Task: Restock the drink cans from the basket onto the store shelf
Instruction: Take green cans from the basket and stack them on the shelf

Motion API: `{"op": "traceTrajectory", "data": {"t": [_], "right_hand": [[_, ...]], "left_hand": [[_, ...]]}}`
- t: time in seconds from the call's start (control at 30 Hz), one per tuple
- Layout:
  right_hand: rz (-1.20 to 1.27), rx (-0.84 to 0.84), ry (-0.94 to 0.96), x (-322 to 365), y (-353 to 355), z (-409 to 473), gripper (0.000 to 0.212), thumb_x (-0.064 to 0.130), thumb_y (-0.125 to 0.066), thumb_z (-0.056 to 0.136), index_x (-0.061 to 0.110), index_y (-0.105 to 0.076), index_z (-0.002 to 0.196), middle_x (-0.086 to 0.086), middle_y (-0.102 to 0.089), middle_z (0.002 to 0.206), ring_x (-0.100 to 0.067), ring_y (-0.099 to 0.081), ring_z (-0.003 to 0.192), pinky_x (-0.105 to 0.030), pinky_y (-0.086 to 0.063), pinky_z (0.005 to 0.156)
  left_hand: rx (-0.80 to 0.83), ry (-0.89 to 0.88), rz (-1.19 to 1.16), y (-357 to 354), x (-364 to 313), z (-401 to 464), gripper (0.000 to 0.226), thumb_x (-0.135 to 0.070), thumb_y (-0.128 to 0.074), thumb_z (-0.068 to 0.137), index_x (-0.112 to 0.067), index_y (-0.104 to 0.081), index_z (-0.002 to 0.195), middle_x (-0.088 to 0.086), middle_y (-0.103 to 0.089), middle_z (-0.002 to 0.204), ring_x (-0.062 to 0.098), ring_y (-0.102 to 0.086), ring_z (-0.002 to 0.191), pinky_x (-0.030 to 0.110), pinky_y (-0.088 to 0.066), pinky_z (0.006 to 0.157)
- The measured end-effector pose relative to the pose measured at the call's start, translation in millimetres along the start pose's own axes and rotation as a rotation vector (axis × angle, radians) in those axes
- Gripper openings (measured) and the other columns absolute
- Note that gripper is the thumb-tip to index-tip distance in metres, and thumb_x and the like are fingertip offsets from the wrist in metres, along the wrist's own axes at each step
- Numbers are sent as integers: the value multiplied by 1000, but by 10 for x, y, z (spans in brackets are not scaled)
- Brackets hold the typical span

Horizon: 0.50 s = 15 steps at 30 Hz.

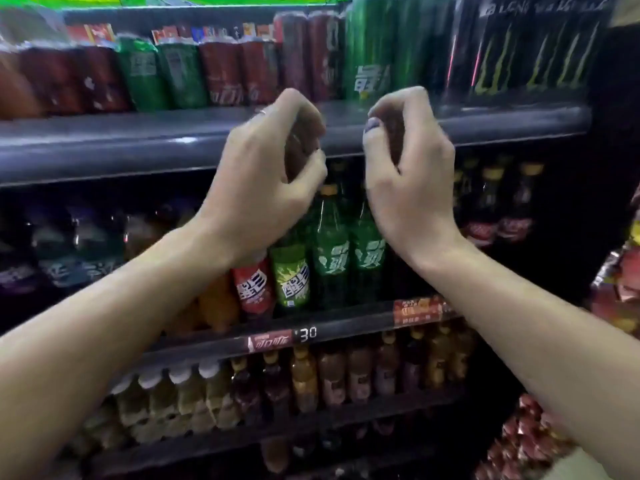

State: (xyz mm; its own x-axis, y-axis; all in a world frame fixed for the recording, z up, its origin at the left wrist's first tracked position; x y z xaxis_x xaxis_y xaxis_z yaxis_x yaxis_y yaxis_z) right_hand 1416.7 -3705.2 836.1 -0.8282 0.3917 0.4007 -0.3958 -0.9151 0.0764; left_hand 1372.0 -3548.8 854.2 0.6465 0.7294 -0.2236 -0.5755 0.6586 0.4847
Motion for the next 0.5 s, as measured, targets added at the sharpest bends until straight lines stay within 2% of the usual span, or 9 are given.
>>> {"op": "traceTrajectory", "data": {"t": [0.1,0.2,0.3,0.4,0.5], "right_hand": [[104,169,-142,0,-76,-819,6,8,-53,101,4,-58,100,3,-58,80,-8,-53,67,-17,-41,64],[132,340,-323,-122,-233,-1657,7,12,-53,103,8,-58,103,5,-59,84,-9,-56,73,-17,-41,66],[111,538,-524,-310,-434,-2512,9,23,-52,105,16,-57,107,5,-61,89,-12,-58,78,-27,-45,67],[42,739,-689,-462,-606,-3390,12,31,-51,104,21,-56,108,10,-61,90,-11,-61,82,-33,-50,71],[-49,918,-840,-559,-732,-4262,15,33,-53,104,19,-56,109,5,-64,94,-16,-62,84,-37,-51,75]], "left_hand": [[196,66,-28,-170,60,-814,13,-7,-65,94,-8,-61,105,-2,-63,89,11,-59,78,17,-46,71],[451,281,-15,-477,353,-1705,23,-10,-61,94,-12,-59,116,-3,-64,101,17,-62,92,29,-46,75],[673,490,27,-725,633,-2613,36,-15,-59,97,-18,-54,133,-1,-64,120,19,-62,110,36,-50,85],[778,665,1,-857,822,-3423,29,-21,-56,97,-19,-55,126,1,-65,115,21,-63,102,43,-54,86],[848,803,-24,-981,1024,-4215,31,-31,-57,96,-12,-58,121,6,-69,106,25,-66,97,44,-54,86]]}}
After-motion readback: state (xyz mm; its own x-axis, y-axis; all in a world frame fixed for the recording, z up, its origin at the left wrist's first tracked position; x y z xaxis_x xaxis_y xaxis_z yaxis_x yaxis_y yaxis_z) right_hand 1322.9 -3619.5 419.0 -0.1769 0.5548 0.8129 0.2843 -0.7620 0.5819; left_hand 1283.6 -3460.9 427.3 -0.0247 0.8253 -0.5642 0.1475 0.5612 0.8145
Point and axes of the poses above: each hand's wrist, its own z-axis towards the middle knuckle, its own y-axis out of the back of the hand, x = y × z, the point moved 2 cm from there along z, towards the middle knuckle
